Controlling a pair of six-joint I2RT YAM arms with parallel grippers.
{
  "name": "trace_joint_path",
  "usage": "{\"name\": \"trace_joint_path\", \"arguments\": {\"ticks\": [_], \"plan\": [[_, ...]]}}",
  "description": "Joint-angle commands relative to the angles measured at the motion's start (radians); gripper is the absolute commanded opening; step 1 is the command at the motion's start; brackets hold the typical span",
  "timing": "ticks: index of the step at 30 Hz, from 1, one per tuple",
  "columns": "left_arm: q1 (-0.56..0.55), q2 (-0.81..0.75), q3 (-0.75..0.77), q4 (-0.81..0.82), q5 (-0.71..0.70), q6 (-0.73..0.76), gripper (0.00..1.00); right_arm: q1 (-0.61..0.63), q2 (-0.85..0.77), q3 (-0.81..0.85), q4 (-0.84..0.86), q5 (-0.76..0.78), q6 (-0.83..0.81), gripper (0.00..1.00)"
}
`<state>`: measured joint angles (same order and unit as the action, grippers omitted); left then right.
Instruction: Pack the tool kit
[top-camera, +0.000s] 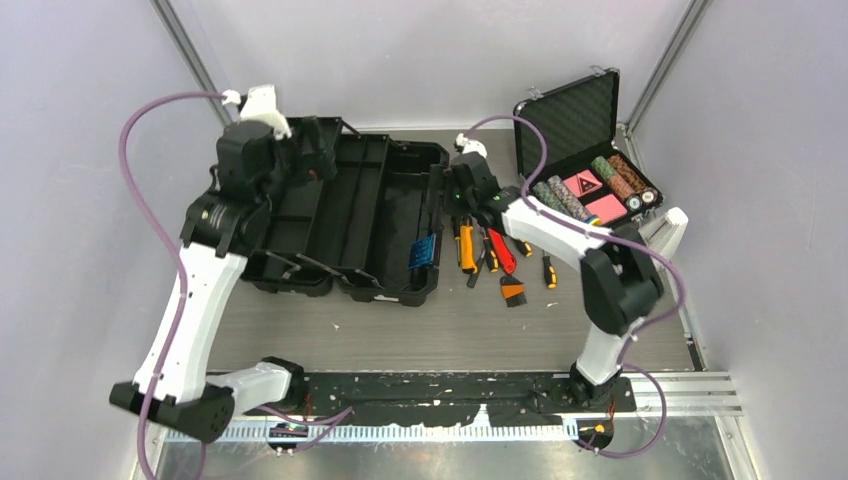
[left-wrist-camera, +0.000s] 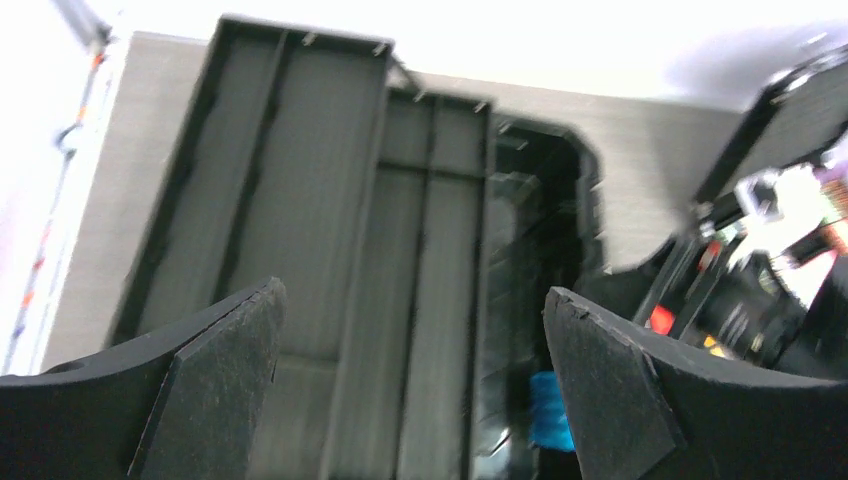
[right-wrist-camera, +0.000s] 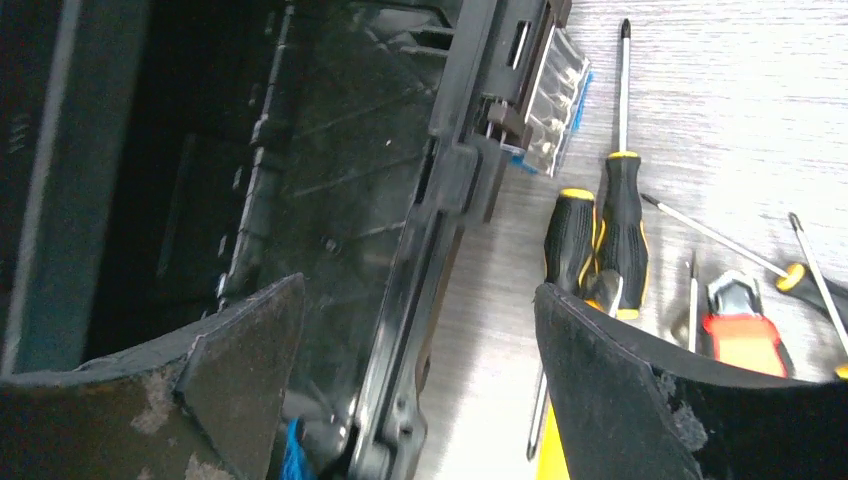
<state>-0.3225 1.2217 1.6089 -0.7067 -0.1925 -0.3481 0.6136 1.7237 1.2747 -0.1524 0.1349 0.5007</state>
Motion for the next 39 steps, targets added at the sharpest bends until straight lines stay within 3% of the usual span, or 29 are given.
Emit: {"name": "trace_joint_path", "arguments": {"ticks": [1,7,13,19,24,32,39], "plan": [[0.031,-0.153,-0.210,0.007,-0.152,0.103,0.99,0.007,0.148,0.162,-0.084,0.020,0.029,0.88],[0.049,-0.287,-0.383,0.040,-0.245,0.152,1.00,0.020,0.264,0.215,-0.084,-0.046,-0.052,0.70],[0.049,-0.430,-0.529,0.077,-0.285,0.156,1.00,0.019,0.274,0.156,-0.037,-0.219,-0.222,0.28],[0.049,-0.626,-0.670,0.085,-0.343,0.144,1.00,0.021,0.222,0.080,0.050,-0.364,-0.347,0.07],[0.049,-0.791,-0.793,0.155,-0.426,0.161,1.00,0.020,0.270,0.182,0.059,-0.488,-0.427,0.05],[0.049,-0.916,-0.933,0.284,-0.510,0.186,1.00,0.020,0.401,0.388,0.026,-0.512,-0.434,0.05],[0.049,-0.904,-0.940,0.289,-0.495,0.179,1.00,0.020,0.351,0.318,-0.024,-0.527,-0.432,0.10]]}}
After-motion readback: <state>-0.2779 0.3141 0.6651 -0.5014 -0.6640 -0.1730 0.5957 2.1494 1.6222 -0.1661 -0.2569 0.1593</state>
